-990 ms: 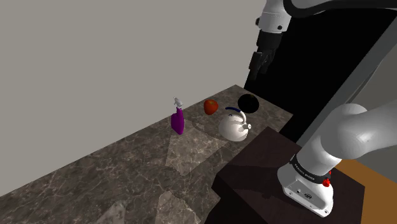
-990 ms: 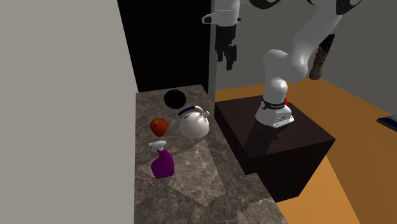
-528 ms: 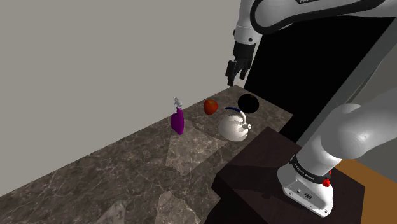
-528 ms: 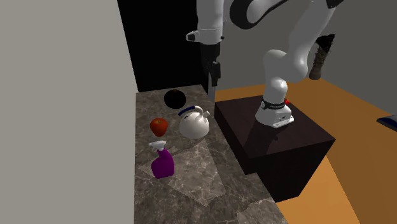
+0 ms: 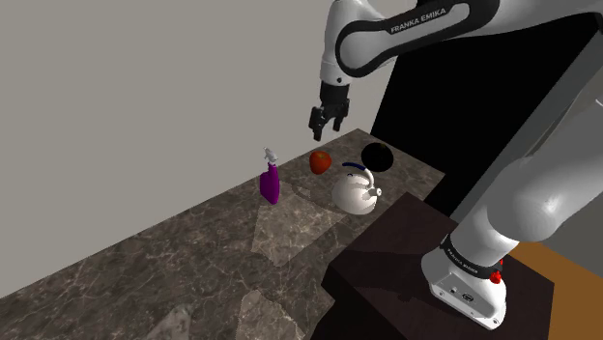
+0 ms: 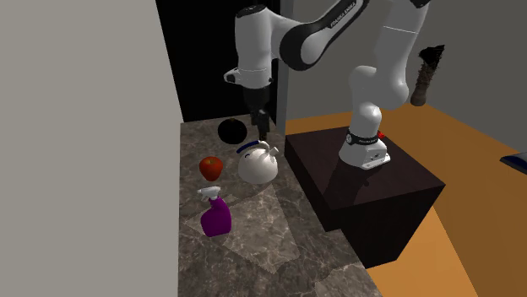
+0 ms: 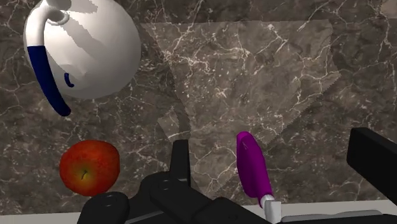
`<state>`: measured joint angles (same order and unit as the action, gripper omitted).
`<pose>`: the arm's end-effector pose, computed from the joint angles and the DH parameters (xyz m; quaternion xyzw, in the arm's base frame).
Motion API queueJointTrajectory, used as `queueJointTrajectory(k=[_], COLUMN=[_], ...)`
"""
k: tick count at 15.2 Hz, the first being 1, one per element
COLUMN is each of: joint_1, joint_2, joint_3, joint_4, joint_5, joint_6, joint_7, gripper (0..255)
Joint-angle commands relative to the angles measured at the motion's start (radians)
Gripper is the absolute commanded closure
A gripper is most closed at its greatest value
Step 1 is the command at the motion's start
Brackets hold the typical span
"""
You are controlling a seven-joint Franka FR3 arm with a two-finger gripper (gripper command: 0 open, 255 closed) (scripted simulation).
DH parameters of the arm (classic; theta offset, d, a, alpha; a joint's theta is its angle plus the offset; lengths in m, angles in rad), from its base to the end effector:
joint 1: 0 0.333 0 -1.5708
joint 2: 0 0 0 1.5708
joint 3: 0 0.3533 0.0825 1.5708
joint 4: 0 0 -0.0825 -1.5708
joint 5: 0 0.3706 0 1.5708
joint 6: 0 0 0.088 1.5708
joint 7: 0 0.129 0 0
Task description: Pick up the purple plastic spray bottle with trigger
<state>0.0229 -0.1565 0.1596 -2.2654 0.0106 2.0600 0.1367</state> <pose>0.4605 0.0876 0.4416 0.9995 0.0190 -0.0238 0.0117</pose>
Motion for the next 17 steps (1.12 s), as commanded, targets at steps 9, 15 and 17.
queueJointTrajectory(k=[9, 15, 17], joint_1=[0.023, 0.057, 0.062], joint_2=[0.395, 0.632, 0.663], joint_3=[0.018, 0.008, 0.005], joint_4=[0.275, 0.504, 0.527], joint_5=[-0.07, -0.11, -0.114], joint_6=[0.132, 0.147, 0.156], joint_7=[0.092, 0.133, 0.137], gripper=[0, 0, 0])
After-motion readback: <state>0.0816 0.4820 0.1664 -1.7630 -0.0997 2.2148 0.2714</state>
